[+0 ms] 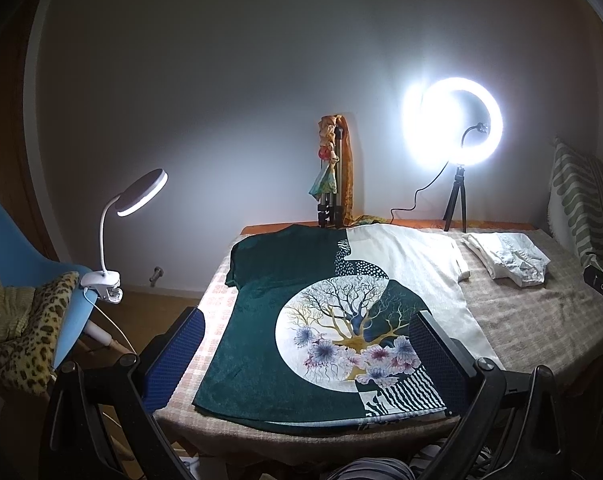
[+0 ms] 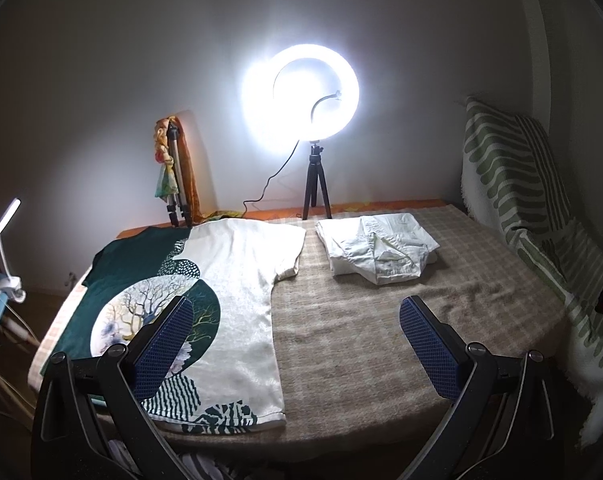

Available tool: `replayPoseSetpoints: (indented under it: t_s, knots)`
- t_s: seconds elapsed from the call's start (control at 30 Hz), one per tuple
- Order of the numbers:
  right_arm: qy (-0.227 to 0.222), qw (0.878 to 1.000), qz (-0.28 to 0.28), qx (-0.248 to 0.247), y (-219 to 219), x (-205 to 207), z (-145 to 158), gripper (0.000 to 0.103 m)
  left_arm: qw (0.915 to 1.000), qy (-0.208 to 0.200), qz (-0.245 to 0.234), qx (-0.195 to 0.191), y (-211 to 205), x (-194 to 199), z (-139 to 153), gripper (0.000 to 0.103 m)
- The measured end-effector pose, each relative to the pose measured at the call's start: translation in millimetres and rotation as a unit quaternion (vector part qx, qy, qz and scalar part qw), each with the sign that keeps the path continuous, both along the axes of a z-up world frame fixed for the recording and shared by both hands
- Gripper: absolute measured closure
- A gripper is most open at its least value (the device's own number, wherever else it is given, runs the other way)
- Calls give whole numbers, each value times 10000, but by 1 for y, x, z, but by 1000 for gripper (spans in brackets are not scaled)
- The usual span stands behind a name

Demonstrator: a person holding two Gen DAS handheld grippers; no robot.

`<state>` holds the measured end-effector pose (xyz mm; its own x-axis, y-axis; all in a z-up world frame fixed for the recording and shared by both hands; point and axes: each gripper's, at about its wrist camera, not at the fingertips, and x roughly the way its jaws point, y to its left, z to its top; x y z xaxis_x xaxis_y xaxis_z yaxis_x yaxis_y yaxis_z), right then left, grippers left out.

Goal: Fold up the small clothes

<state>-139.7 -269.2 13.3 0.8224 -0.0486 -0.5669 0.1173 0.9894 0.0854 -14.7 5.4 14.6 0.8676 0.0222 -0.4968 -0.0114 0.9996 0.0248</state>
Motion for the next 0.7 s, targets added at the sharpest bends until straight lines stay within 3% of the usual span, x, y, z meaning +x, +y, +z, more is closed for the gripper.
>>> replayPoseSetpoints:
  t_s: [0.7]
  knots:
    - [-46,10000,-37,-73,4,1,1,0,9999,44,116,-110,11,2,-3,0]
